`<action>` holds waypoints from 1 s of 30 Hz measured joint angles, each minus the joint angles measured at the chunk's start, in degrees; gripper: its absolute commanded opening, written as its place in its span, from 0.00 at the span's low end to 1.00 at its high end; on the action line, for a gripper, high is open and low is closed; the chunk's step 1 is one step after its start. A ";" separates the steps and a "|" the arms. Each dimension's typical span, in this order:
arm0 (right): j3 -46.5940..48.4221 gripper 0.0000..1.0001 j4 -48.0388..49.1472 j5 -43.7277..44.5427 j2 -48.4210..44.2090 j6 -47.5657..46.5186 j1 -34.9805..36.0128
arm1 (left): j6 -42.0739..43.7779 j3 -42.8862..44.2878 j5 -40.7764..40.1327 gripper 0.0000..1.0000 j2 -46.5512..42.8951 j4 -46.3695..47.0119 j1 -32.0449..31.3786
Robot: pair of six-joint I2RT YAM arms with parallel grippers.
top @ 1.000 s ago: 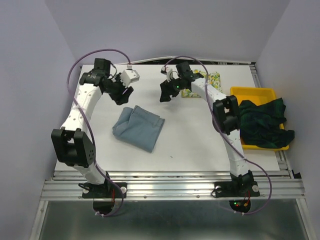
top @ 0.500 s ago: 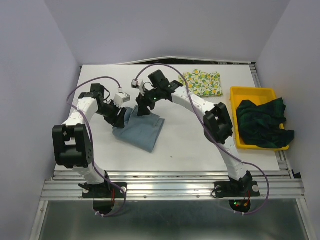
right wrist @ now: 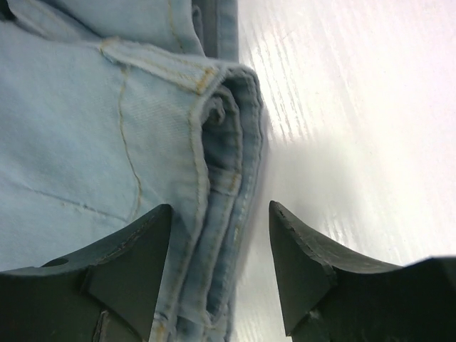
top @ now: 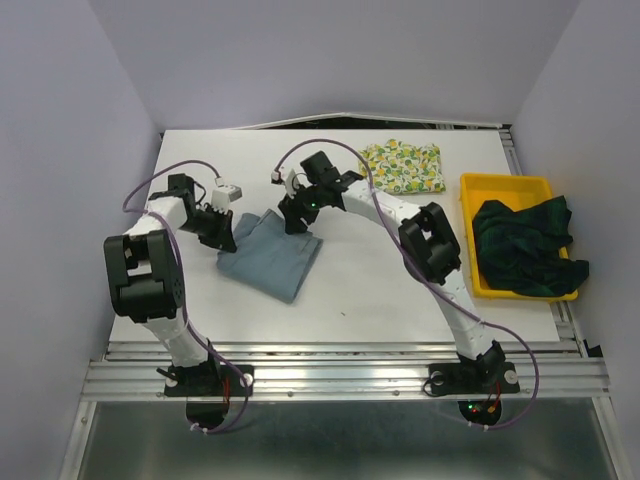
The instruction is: Fold and stack the skirts
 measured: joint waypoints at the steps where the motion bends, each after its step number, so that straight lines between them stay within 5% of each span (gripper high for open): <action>1: -0.37 0.62 0.50 0.39 0.00 -0.22 -0.02 | -0.57 0.00 0.15 0.00 0.13 0.28 0.98; 6: -1.20 0.66 2.40 2.32 0.33 -1.46 0.20 | -3.63 0.07 2.38 0.07 4.74 1.03 5.31; 10: -1.20 0.75 2.56 3.85 0.57 -1.75 0.52 | -4.81 0.24 2.73 0.39 5.66 1.01 5.42; 14: 0.07 0.91 1.62 6.69 0.55 0.61 0.50 | -3.91 0.42 1.27 0.54 3.98 0.39 5.29; 19: -1.20 1.00 1.16 11.54 -3.48 9.46 0.48 | 1.49 0.96 -3.39 0.55 -11.41 0.76 4.17; 23: -11.69 1.00 1.42 11.58 -15.82 19.26 0.13 | 8.15 1.84 -7.76 0.55 -21.03 2.10 -4.70; 27: -18.32 1.00 1.92 13.18 -24.11 25.35 -0.26 | 11.15 0.02 -10.23 0.50 -19.54 4.57 -15.54; 30: -20.41 1.00 2.05 12.85 -25.86 28.30 -1.33 | 10.05 0.11 -11.06 0.49 -12.41 6.51 -17.73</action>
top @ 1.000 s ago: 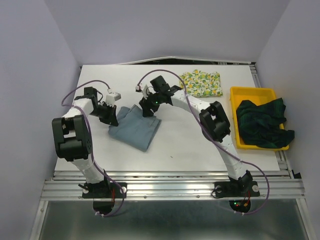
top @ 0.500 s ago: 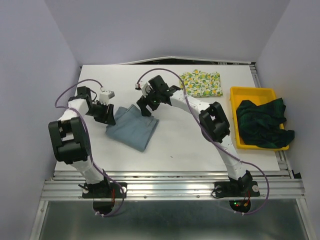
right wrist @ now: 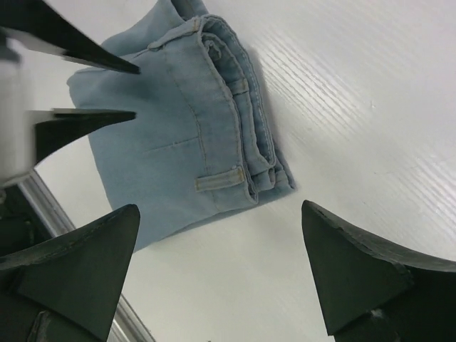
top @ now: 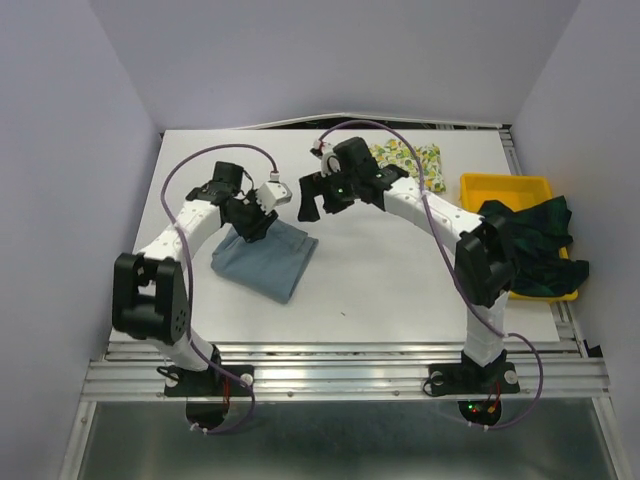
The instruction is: Fold and stack the skirts
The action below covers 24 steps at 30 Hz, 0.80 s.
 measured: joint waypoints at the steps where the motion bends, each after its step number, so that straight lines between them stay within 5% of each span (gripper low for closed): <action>1: -0.37 0.98 0.00 -0.94 0.00 1.07 -1.33 | -0.79 0.07 -0.66 0.49 3.10 1.14 0.00; 6: -3.13 0.96 -0.15 -6.51 0.04 6.12 -10.43 | -4.63 1.79 -4.00 0.49 17.44 5.27 0.39; 13: -4.94 0.98 -0.02 -7.39 -0.11 8.26 -14.93 | -10.01 17.18 -5.09 0.44 29.00 3.04 0.31; 24: -7.34 0.97 -0.70 -8.02 -0.20 8.52 -18.56 | -38.82 34.77 2.43 0.53 41.66 6.97 0.72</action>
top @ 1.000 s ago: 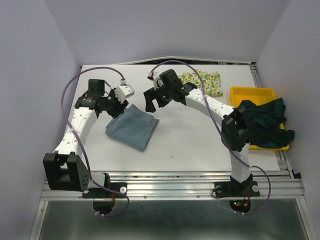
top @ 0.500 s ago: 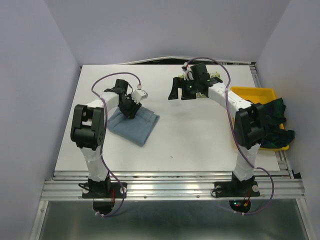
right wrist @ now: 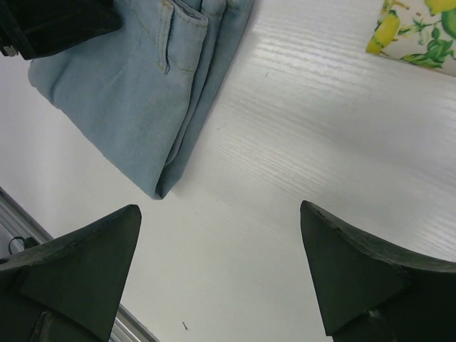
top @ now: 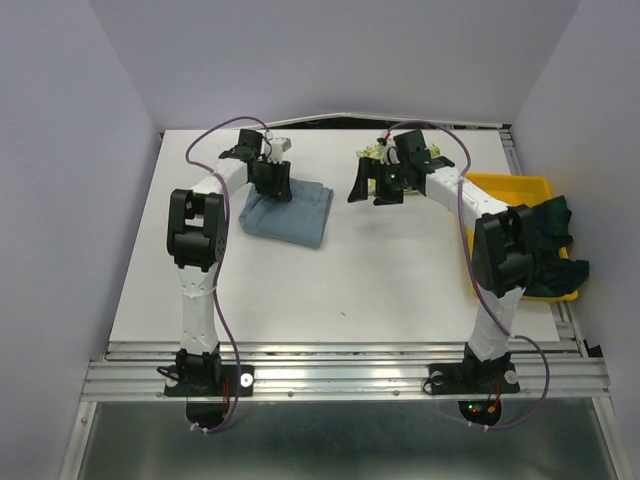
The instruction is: Fold and stack the skirts
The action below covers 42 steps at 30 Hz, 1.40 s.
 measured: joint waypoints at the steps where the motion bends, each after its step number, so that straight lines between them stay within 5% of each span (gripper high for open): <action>1: 0.00 0.96 0.11 -0.15 0.00 0.04 -0.33 | -0.44 1.46 0.44 0.54 0.79 -0.20 -0.07; 10: -0.02 0.95 5.16 -5.07 1.09 2.64 -0.92 | 13.97 3.76 -4.48 0.59 -5.03 -6.73 -1.70; 20: -2.25 0.96 8.81 -9.49 4.09 6.93 -0.92 | 50.49 -27.71 -10.34 0.70 -35.01 -6.34 -10.67; 25: -6.01 0.96 12.33 -10.78 4.20 10.78 -0.92 | 59.17 -37.35 -11.30 0.73 -36.13 0.22 -13.70; 32: -8.41 0.98 16.85 -12.61 4.74 14.71 -0.92 | 64.15 -39.10 -12.39 0.73 -31.71 9.11 -16.74; 39: -14.64 0.98 23.58 -13.31 5.70 20.31 -0.92 | 65.81 -37.22 -13.33 0.51 -24.61 12.07 -16.83; 42: -17.46 0.98 26.99 -13.62 5.81 22.67 -0.92 | 65.29 -36.48 -13.27 0.25 -23.08 12.11 -16.79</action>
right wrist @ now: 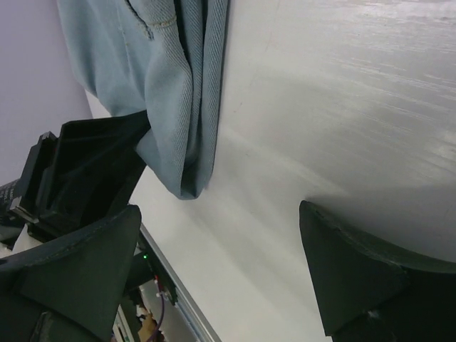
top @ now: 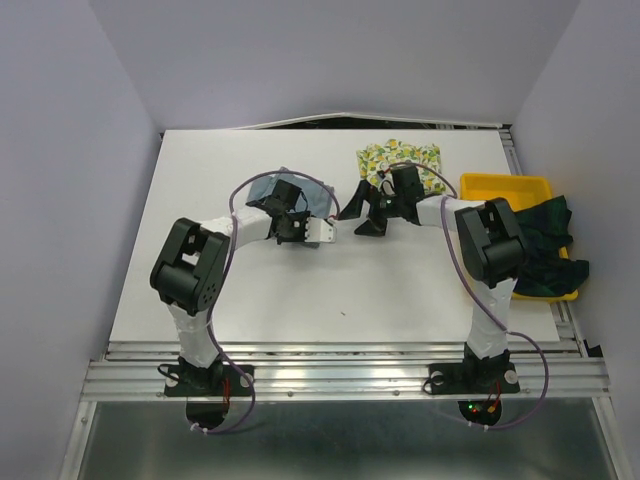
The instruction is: Fold and stack the skirts
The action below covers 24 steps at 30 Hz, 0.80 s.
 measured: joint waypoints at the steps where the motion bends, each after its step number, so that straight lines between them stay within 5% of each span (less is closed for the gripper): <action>1: -0.59 0.98 1.33 -0.11 0.00 0.66 0.00 | -0.07 0.48 0.00 0.21 0.44 -0.15 0.24; 7: -2.47 1.00 7.54 0.52 0.00 4.72 0.59 | -5.18 7.52 4.76 0.00 2.80 -5.99 1.75; 24: 0.55 1.00 24.59 -0.04 8.50 20.61 6.69 | -13.55 13.38 12.66 0.00 3.43 -13.53 2.80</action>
